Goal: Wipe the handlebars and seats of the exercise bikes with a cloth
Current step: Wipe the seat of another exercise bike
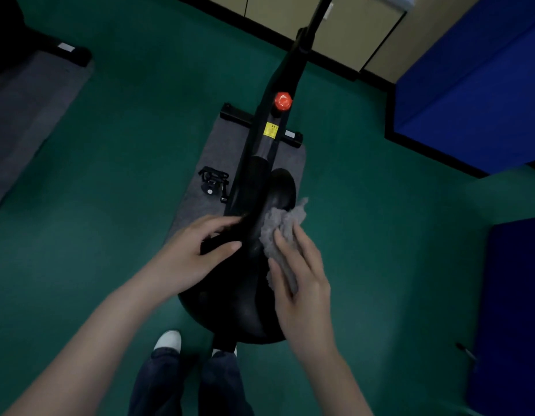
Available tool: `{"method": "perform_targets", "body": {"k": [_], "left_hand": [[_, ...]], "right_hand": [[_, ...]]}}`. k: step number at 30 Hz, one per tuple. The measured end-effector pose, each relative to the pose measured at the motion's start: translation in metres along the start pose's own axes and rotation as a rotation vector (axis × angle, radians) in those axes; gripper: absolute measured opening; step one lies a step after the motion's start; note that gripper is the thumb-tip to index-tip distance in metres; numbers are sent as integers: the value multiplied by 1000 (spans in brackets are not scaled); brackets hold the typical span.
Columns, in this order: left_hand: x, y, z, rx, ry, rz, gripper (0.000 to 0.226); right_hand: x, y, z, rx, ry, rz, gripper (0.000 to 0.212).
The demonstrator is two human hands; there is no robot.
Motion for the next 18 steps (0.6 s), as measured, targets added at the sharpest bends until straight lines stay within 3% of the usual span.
{"method": "perform_targets", "body": {"k": [6,10,15,18], "left_hand": [[-26,-8,7,32,18,-78,43],[-37,-6,6,42,19,-110,50],[-48,-4,6,15,17,-152,52],[-53,-3,8,-3,9,-174,54]], "right_hand": [[-13,-5,6,-112,-103,-49,36],[-37,2,18,-145,-277,55,35],[-19,-16,-12,-54,-49,-44,35],[-45,-16,-13,-46,-40,-62,35]]}}
Point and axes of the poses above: each hand's wrist, its own x-axis towards the middle knuckle, its own y-axis out of the palm, z = x × y, the point moved 9 cm from there along x, towards the middle knuckle, and after that the axes turned 10 degrees about -y, right-handed, at the moved point
